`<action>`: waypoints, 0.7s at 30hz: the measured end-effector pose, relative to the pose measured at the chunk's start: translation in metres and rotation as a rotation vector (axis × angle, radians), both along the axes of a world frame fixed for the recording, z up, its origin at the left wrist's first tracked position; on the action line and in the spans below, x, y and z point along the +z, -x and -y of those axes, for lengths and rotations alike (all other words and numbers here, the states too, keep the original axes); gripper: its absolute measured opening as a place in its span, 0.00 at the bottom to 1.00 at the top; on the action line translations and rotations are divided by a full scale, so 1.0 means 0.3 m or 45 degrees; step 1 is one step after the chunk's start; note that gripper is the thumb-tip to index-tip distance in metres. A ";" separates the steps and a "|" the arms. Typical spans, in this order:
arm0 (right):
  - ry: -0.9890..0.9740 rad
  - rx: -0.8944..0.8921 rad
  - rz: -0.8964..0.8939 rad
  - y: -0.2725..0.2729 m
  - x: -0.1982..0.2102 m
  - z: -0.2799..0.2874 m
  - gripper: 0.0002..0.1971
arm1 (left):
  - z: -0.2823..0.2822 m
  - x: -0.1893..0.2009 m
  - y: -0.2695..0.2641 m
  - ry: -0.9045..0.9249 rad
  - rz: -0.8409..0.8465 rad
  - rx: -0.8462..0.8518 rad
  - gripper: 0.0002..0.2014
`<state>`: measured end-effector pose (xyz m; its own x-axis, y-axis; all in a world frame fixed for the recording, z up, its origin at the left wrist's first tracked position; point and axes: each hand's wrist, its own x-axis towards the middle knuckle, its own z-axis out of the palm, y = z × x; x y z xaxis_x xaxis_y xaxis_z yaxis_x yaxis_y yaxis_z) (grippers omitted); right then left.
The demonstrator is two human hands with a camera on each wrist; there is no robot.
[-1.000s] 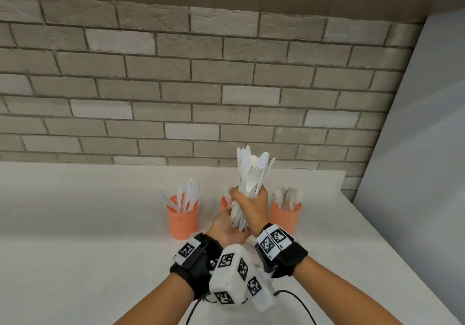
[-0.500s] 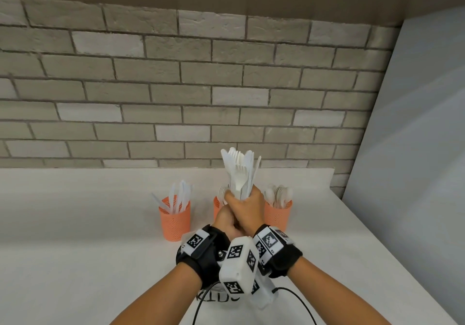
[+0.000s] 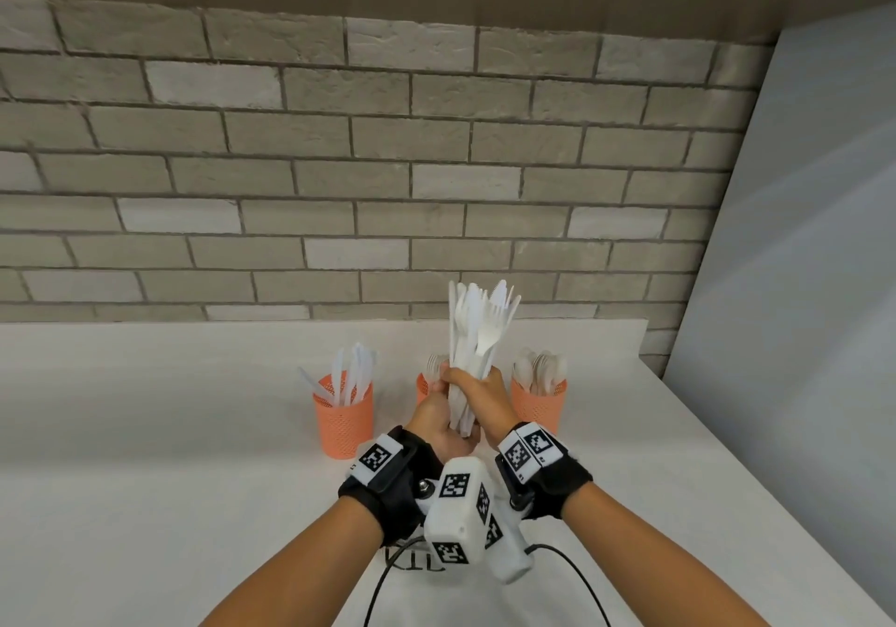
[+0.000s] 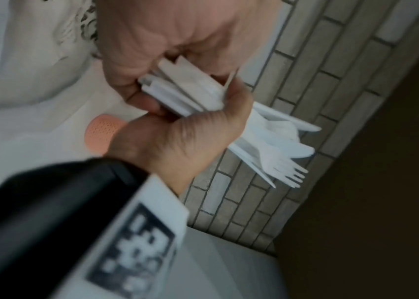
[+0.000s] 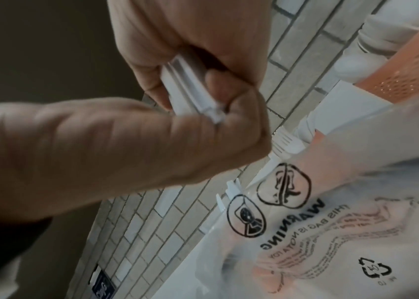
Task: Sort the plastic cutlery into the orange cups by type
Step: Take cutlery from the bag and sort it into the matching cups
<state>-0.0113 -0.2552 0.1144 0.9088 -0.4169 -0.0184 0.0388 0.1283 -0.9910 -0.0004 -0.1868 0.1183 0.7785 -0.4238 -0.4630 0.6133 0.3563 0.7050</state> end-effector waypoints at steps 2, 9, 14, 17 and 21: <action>-0.076 0.022 0.022 -0.005 0.000 0.020 0.03 | -0.022 -0.004 -0.008 -0.118 0.072 -0.119 0.14; -0.507 0.287 0.070 -0.007 0.011 0.121 0.08 | -0.069 0.019 -0.048 -0.729 0.736 -0.229 0.08; -0.500 0.484 -0.012 0.024 0.001 0.155 0.12 | -0.065 0.063 -0.074 -0.577 0.962 0.000 0.08; -0.409 0.575 -0.075 0.039 -0.016 0.152 0.16 | -0.042 0.098 -0.092 -0.562 0.997 0.031 0.15; -0.348 0.624 -0.112 0.049 -0.038 0.137 0.13 | -0.003 0.113 -0.110 -0.614 0.993 0.019 0.21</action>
